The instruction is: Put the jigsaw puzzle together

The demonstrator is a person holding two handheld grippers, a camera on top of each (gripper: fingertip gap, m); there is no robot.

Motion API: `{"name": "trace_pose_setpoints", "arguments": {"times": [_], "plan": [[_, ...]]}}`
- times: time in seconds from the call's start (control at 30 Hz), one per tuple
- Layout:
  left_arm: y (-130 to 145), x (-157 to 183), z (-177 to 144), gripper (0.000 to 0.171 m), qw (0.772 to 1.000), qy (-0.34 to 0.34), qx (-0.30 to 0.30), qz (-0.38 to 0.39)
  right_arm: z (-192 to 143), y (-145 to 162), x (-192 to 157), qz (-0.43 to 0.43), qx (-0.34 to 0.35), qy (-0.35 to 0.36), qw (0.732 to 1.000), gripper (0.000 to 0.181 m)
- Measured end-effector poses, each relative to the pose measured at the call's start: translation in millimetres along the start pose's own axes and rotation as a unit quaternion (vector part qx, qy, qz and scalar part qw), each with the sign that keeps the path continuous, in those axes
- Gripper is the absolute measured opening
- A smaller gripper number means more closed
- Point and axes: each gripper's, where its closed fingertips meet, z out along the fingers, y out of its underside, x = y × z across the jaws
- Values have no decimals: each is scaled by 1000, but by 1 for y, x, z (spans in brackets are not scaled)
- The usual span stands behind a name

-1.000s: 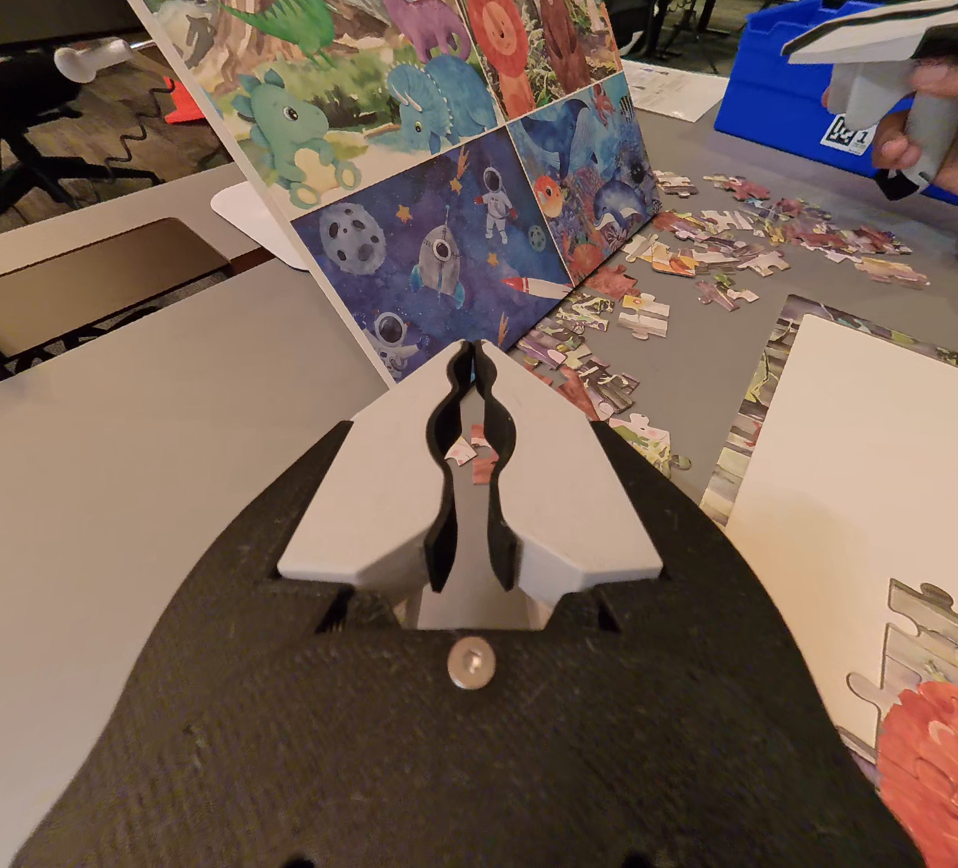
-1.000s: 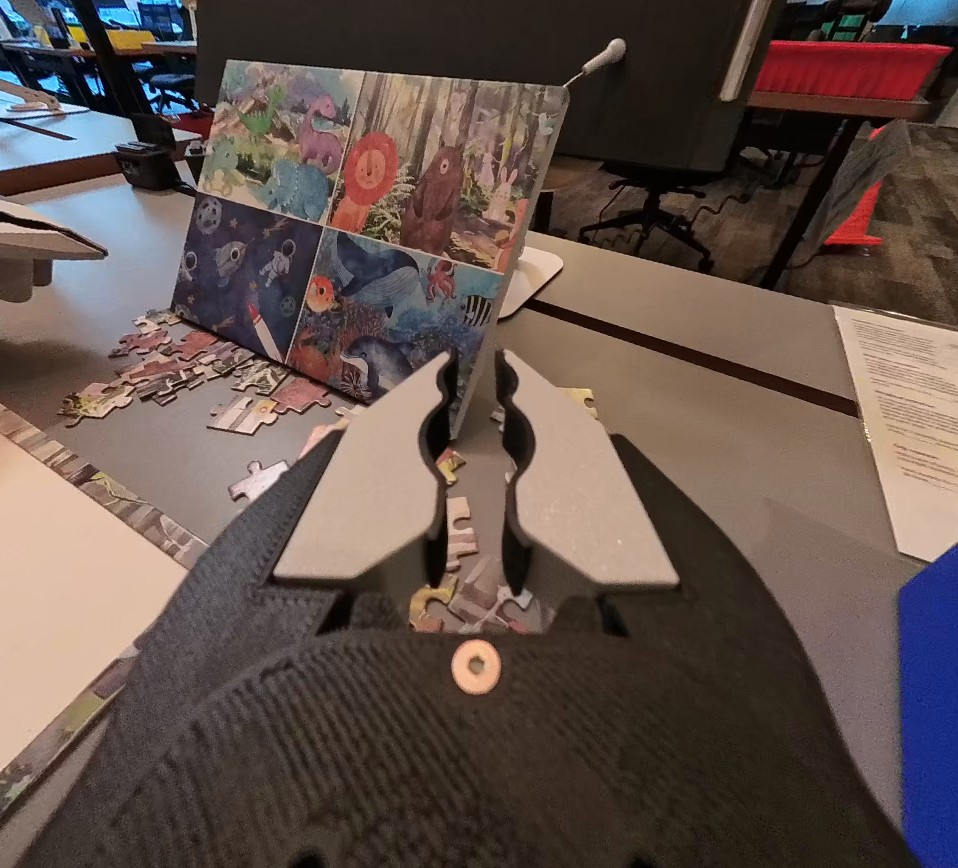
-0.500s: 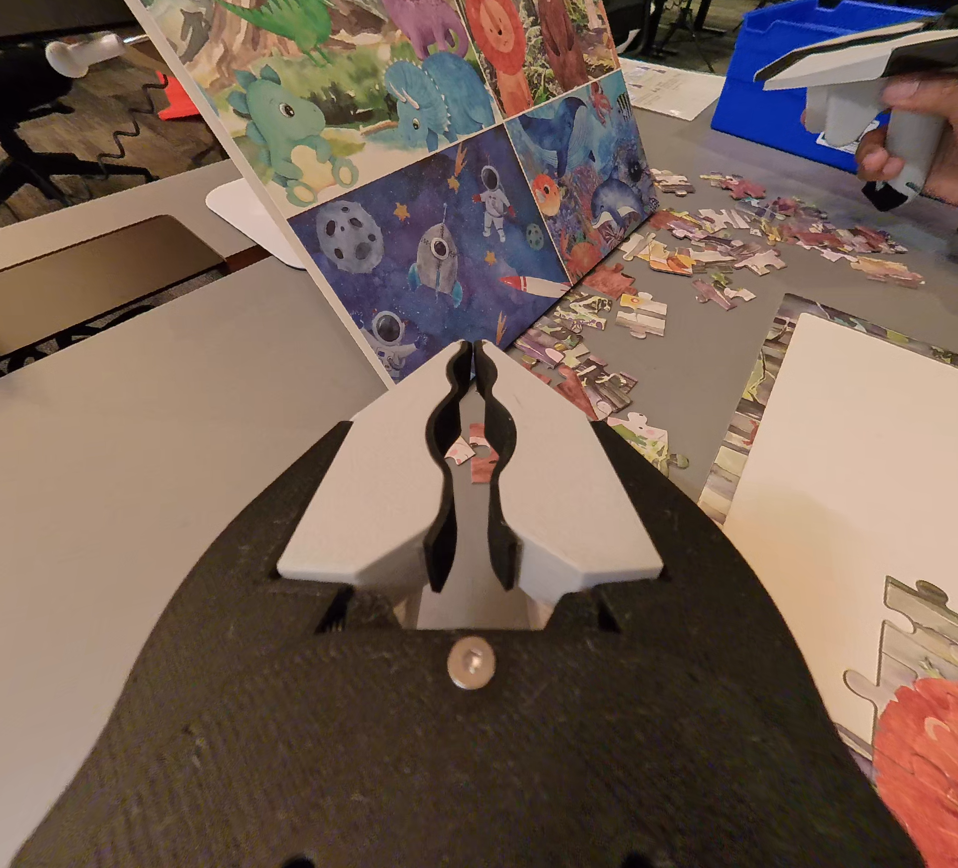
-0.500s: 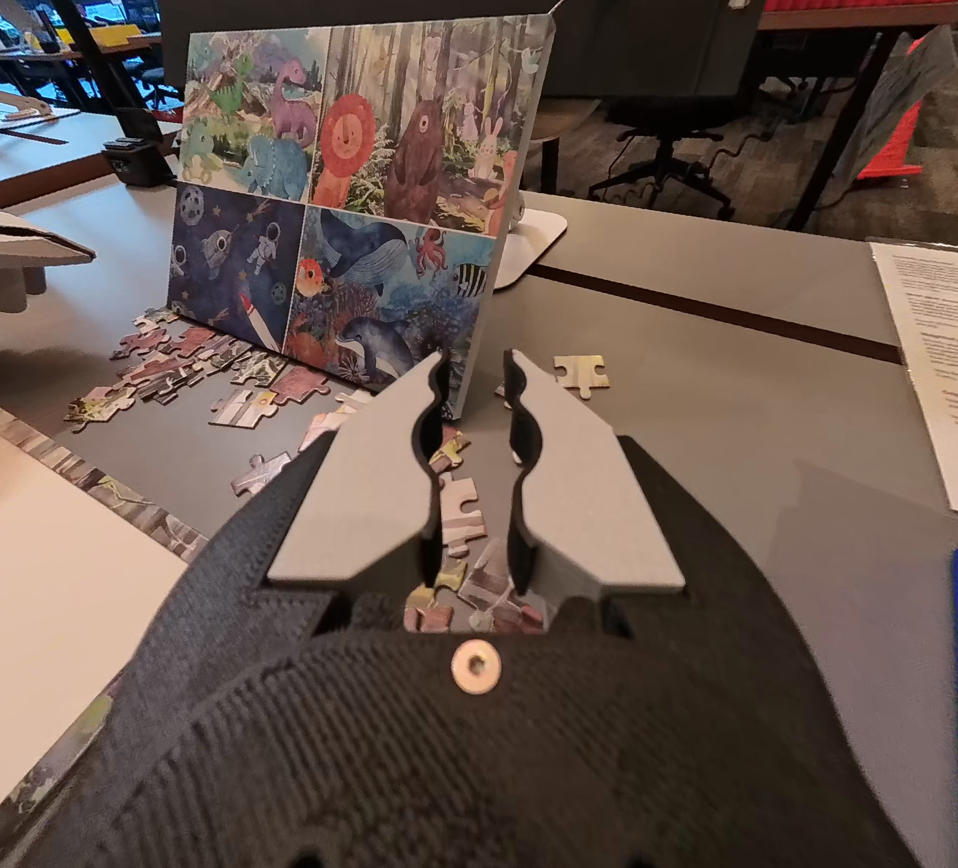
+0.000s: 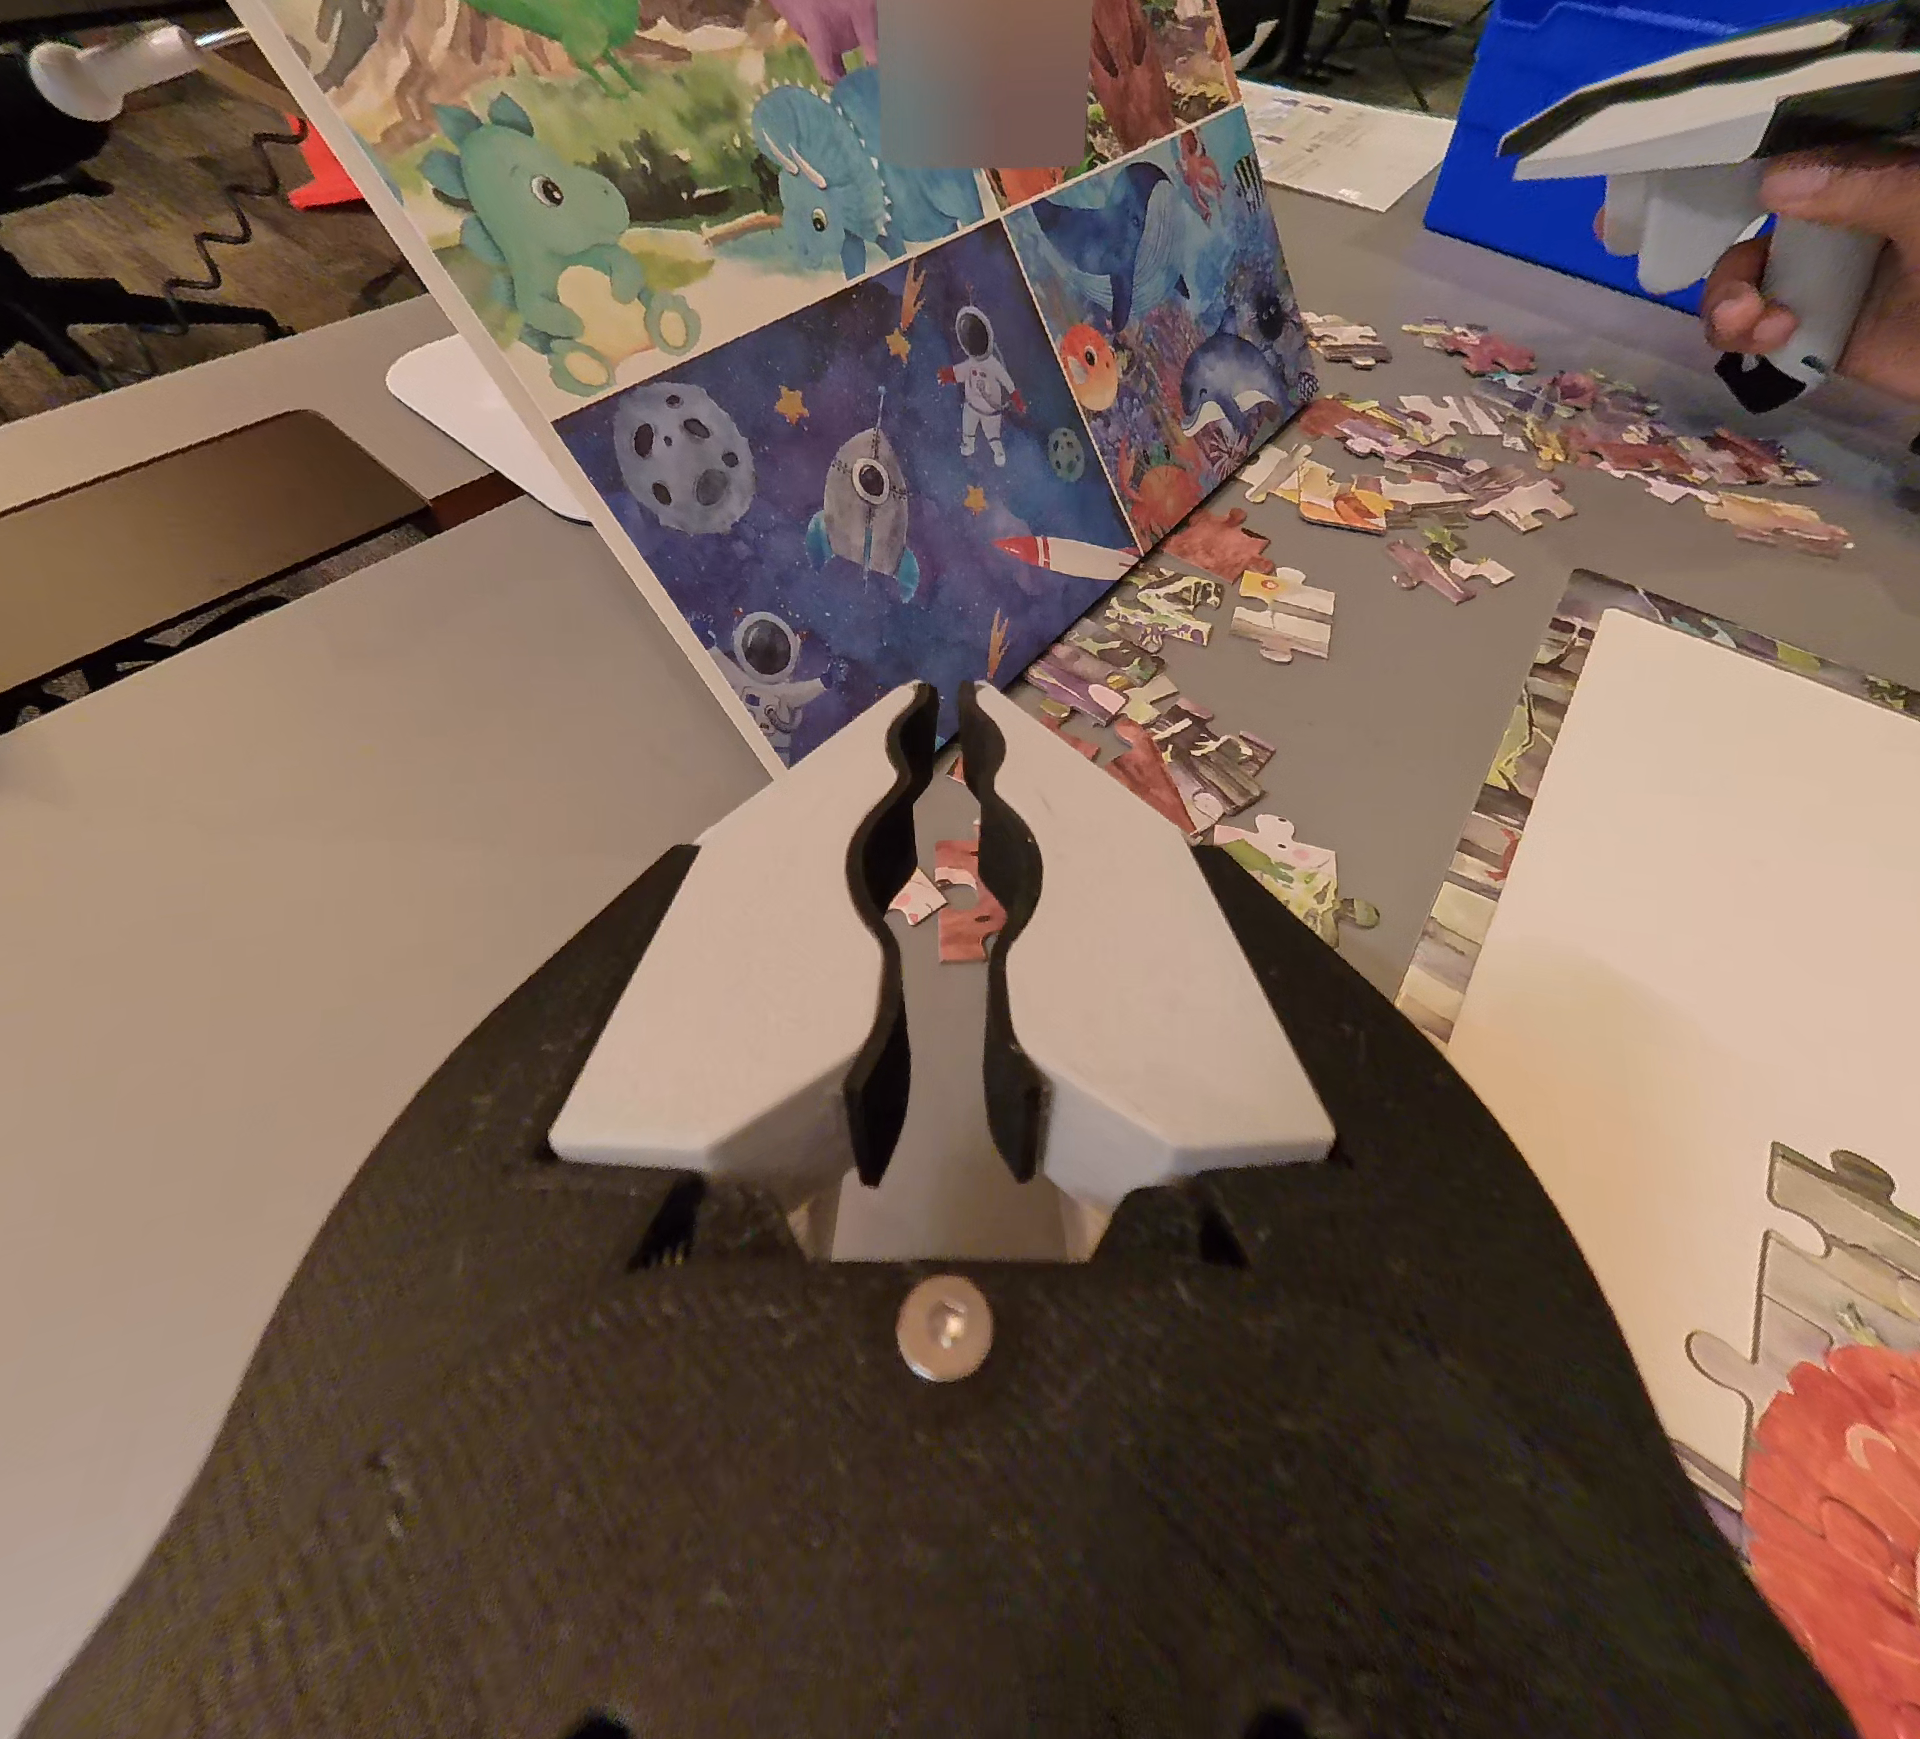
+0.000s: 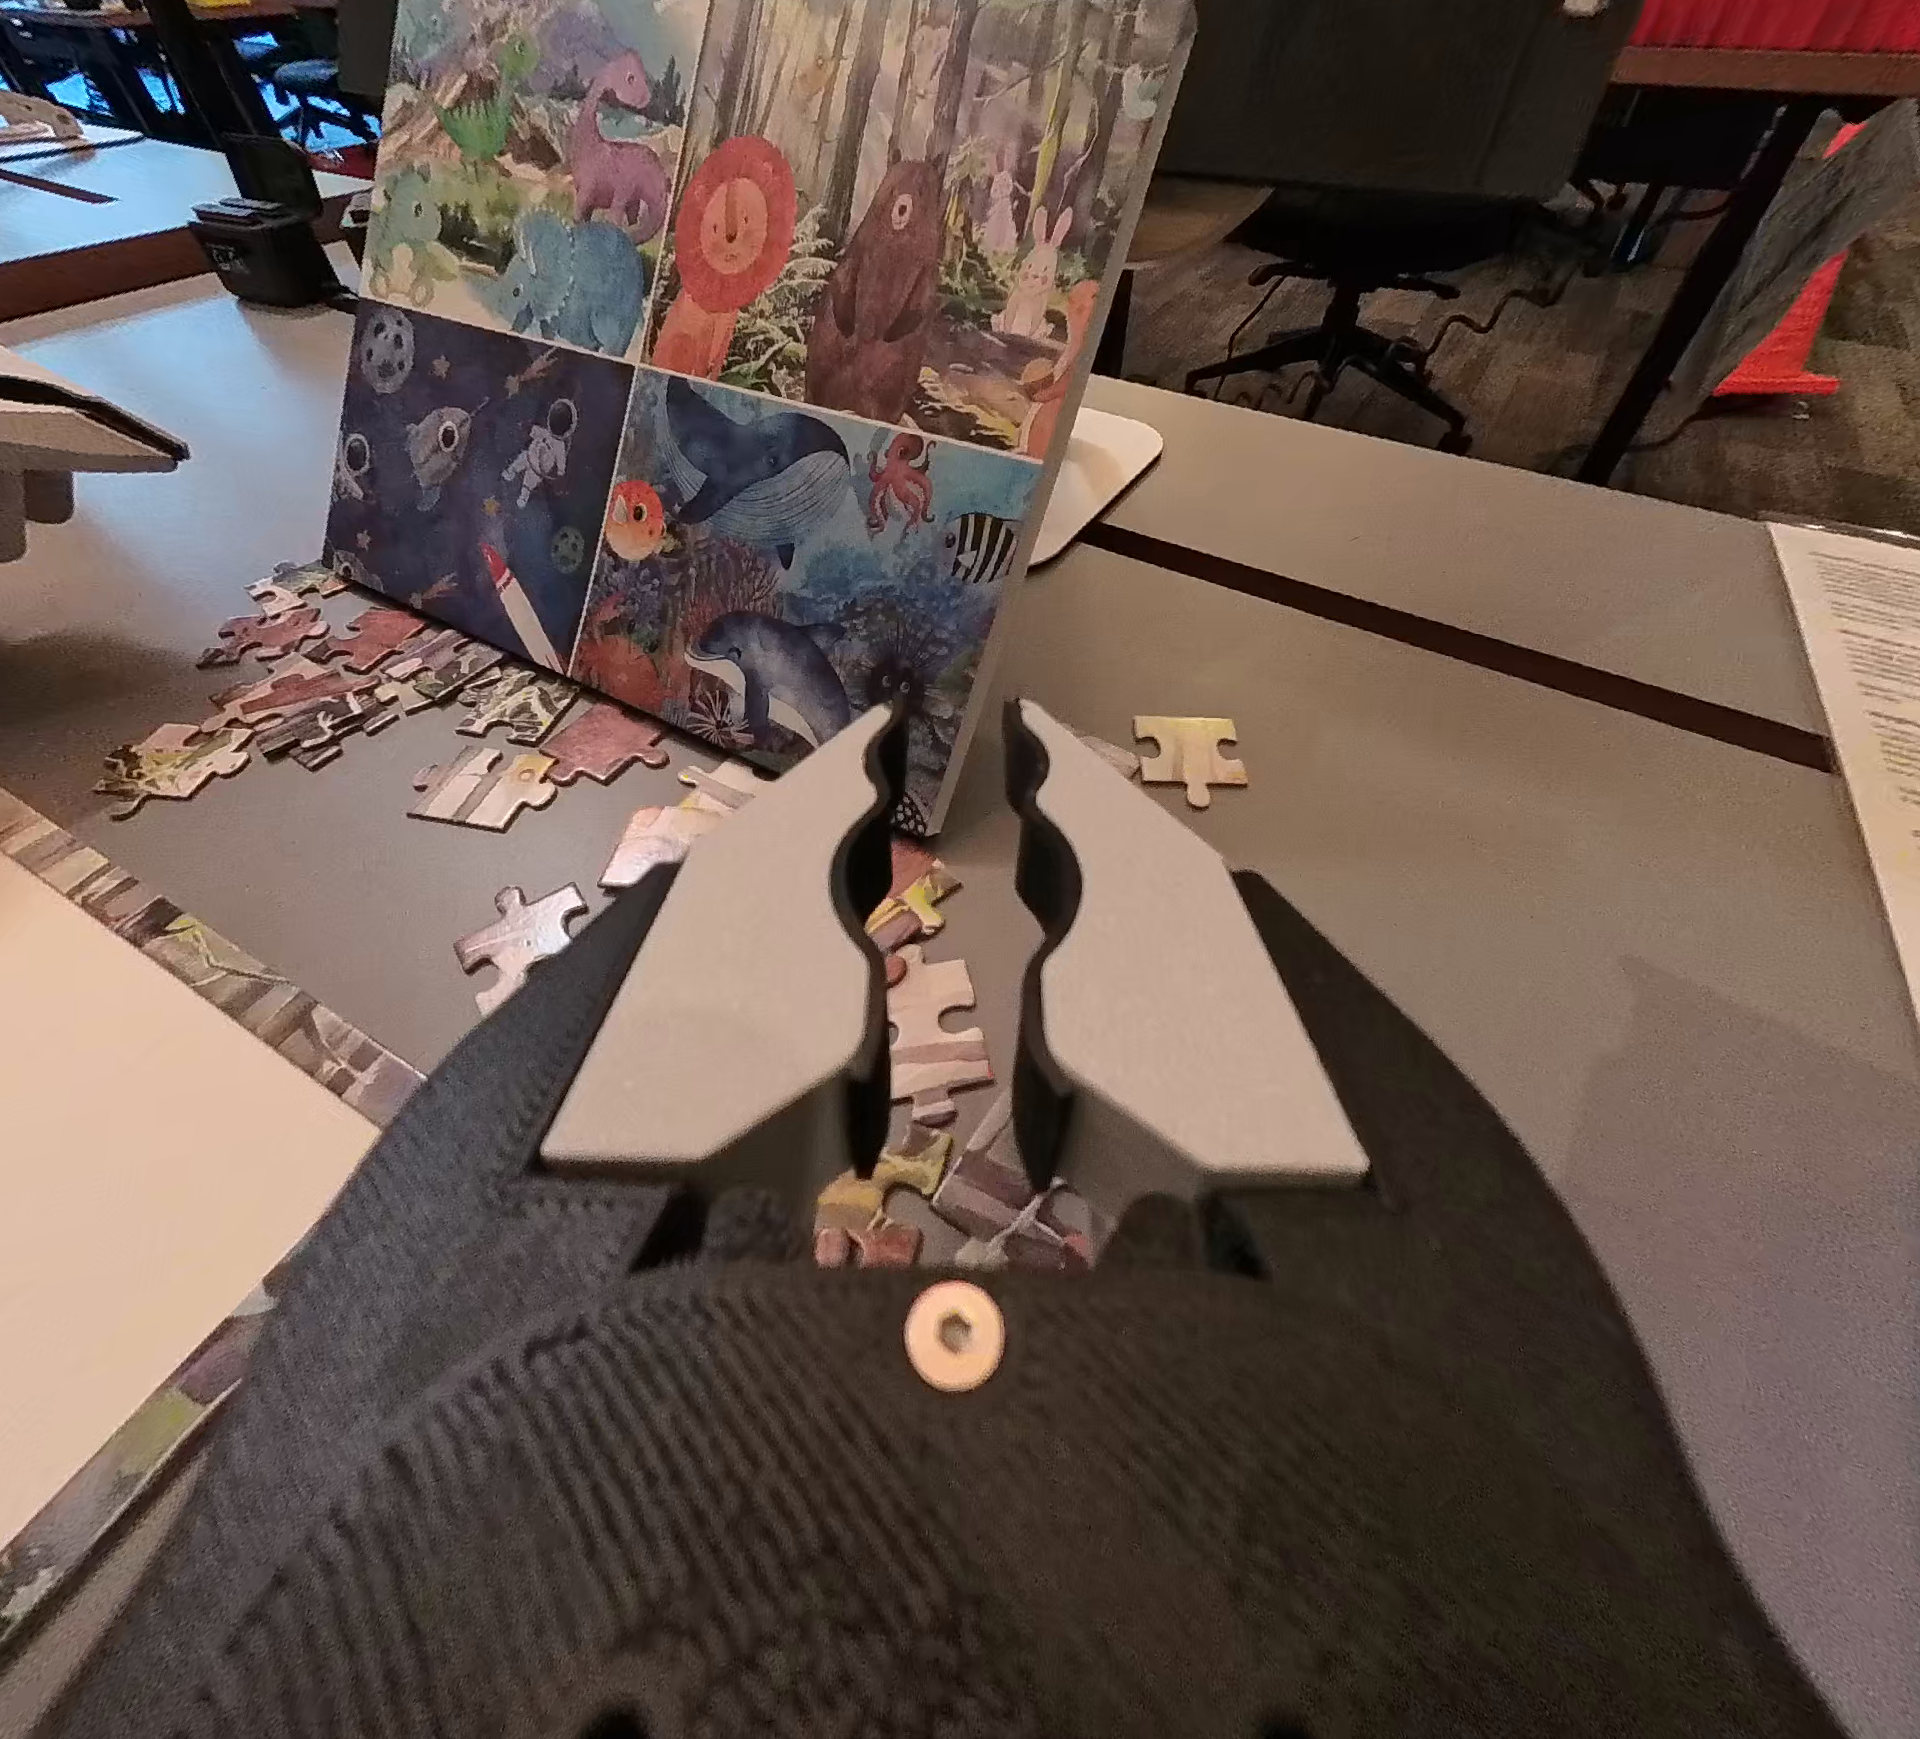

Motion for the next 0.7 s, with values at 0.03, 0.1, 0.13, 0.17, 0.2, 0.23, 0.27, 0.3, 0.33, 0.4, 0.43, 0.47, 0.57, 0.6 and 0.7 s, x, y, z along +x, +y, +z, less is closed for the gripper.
{"name": "trace_pose_setpoints", "arguments": {"times": [0.03,0.1,0.13,0.17,0.2,0.23,0.27,0.3,0.33,0.4,0.43,0.47,0.57,0.6,0.7], "plan": [[0,0,0,3,1000,0,-1,1,0,1,0,0,1,1,1000,16],[0,0,0,3,1000,0,-2,1,1,2,1,-1,1,2,1000,15],[1,0,1,4,1000,0,-3,1,1,2,1,0,0,1,1000,15],[1,0,1,4,1000,-1,-4,2,1,2,0,2,0,-2,1000,15],[1,0,1,4,1000,-4,-6,2,1,0,-2,3,2,-4,1000,15],[1,-1,1,5,1000,-6,-6,3,1,-1,-4,3,5,-7,1000,15],[1,-1,1,5,1000,-7,-6,3,1,-2,-5,1,8,-8,1000,15],[1,-1,1,6,1000,-8,-6,3,2,-3,-7,-2,9,-9,1000,14],[1,-1,1,7,1000,-7,-6,1,3,-2,-8,-7,9,-9,1000,14],[2,-2,1,8,1000,-4,-7,-6,5,1,-9,-19,7,-8,1000,12],[2,-3,1,9,1000,-3,-8,-11,6,3,-10,-23,4,-7,1000,12],[3,-3,2,10,1000,-1,-9,-15,8,5,-10,-26,-1,-7,1000,12],[4,-3,3,11,1000,3,-14,-21,9,7,-12,-35,-4,-8,999,12],[4,-3,3,12,1000,4,-15,-22,9,7,-11,-38,-3,-6,999,12],[5,-2,4,12,1000,4,-18,-21,7,3,-12,-36,3,-6,999,12]]}}
